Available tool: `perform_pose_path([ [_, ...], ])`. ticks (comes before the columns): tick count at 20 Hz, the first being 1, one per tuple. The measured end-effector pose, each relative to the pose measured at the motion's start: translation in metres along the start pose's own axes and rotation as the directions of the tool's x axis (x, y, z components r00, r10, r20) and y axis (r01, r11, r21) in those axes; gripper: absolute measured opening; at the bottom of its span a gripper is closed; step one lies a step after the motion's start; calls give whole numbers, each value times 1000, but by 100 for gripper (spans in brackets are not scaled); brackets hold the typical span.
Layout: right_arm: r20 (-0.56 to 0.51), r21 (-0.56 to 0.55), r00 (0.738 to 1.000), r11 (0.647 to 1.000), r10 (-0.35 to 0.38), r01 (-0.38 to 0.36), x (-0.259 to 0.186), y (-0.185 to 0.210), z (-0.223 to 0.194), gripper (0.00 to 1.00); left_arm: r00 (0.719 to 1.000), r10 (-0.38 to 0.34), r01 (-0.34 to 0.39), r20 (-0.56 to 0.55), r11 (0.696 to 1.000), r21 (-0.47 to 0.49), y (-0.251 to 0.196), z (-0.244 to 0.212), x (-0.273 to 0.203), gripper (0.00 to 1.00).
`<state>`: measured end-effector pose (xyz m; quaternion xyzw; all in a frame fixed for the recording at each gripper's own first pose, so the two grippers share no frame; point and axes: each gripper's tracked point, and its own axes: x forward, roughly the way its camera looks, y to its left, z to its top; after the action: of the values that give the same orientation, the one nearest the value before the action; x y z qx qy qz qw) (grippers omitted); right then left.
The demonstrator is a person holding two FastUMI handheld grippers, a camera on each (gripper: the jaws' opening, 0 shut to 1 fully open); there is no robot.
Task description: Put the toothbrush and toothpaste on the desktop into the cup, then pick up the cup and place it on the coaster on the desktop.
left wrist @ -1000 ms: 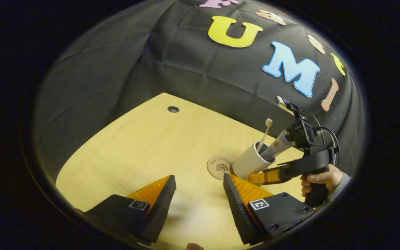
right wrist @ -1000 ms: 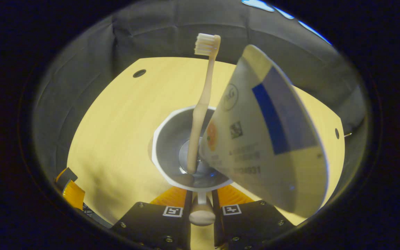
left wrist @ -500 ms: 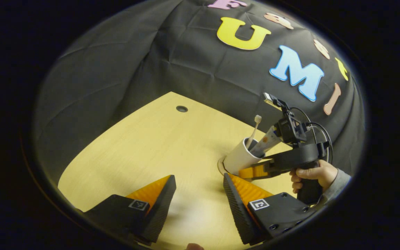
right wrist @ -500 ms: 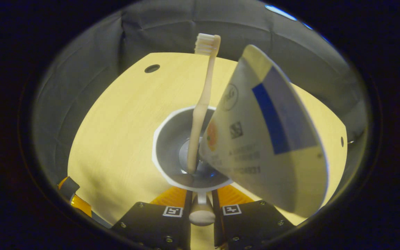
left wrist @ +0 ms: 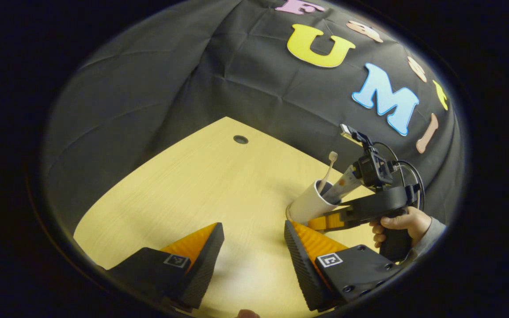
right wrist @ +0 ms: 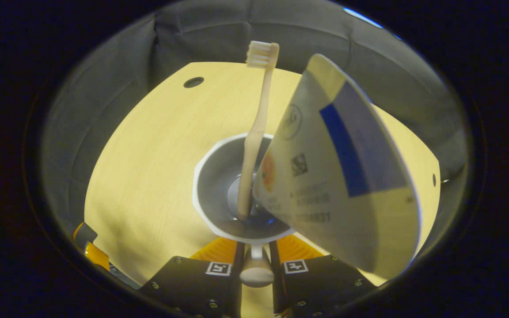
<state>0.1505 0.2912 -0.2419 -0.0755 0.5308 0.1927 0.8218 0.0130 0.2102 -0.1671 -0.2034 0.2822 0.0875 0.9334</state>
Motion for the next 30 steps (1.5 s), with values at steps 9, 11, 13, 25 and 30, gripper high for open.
perform_pose_path([
  [9,60,2,998,1000,20,-20,-31,-5,-8,63,1000,-15,14,15,999,35,-15,4,-5,87],
  [11,84,7,996,999,36,-37,-37,-4,-9,85,999,-19,18,26,998,56,-21,8,-6,87],
  [13,117,12,992,999,45,-47,-44,-8,-11,87,999,-28,25,35,997,67,-29,10,-8,89],
  [25,418,102,907,995,-51,9,-147,-63,-23,94,987,-103,78,122,978,194,-105,28,-24,89],
  [30,554,149,818,985,-156,87,-197,-100,-36,94,974,-159,116,161,961,251,-151,29,-37,89],
])
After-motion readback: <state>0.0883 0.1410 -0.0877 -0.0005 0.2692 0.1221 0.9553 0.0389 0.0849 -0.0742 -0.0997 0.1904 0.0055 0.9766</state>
